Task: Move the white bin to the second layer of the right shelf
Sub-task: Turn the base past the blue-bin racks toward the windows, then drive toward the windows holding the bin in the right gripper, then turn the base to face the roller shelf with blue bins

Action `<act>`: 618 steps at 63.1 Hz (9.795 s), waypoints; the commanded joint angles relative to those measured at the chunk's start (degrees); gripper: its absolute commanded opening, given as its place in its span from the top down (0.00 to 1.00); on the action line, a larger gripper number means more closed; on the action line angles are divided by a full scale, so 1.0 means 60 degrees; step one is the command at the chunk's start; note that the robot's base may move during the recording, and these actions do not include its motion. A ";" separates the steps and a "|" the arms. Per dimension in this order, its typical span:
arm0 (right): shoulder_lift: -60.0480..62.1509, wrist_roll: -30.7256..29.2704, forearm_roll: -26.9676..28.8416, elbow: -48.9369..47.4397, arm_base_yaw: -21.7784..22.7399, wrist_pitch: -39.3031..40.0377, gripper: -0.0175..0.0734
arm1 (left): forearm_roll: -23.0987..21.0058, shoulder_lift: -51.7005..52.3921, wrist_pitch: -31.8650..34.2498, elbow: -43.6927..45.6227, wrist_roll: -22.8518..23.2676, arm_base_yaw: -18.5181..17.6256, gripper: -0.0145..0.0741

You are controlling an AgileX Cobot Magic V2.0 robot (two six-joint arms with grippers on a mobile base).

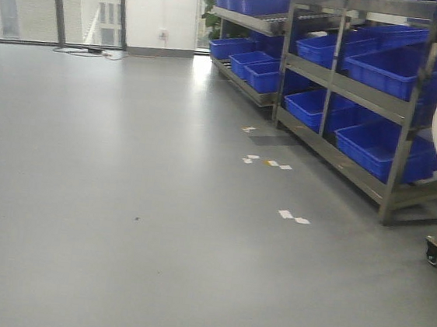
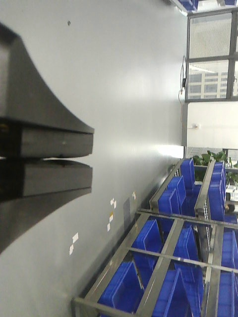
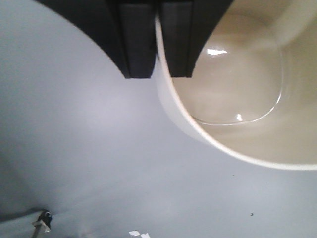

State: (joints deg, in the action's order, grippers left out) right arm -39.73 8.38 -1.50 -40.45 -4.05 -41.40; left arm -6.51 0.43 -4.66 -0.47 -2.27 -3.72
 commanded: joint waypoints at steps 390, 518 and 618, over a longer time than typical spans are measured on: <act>-0.0013 -0.0034 0.0005 -0.0270 0.0061 0.0800 0.75 | -0.0008 0.0150 0.0834 -0.0268 0.0050 -0.0044 0.74; -0.0013 -0.0041 0.0005 -0.0270 0.0061 0.0800 0.75 | -0.0008 0.0150 0.0834 -0.0268 0.0050 -0.0044 0.74; -0.0013 -0.0042 0.0005 -0.0270 0.0061 0.0789 0.75 | -0.0008 0.0150 0.0834 -0.0268 0.0050 -0.0044 0.74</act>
State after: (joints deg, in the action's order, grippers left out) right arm -39.92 8.28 -1.23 -40.36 -4.05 -41.40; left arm -6.51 0.43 -4.66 -0.47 -2.27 -3.72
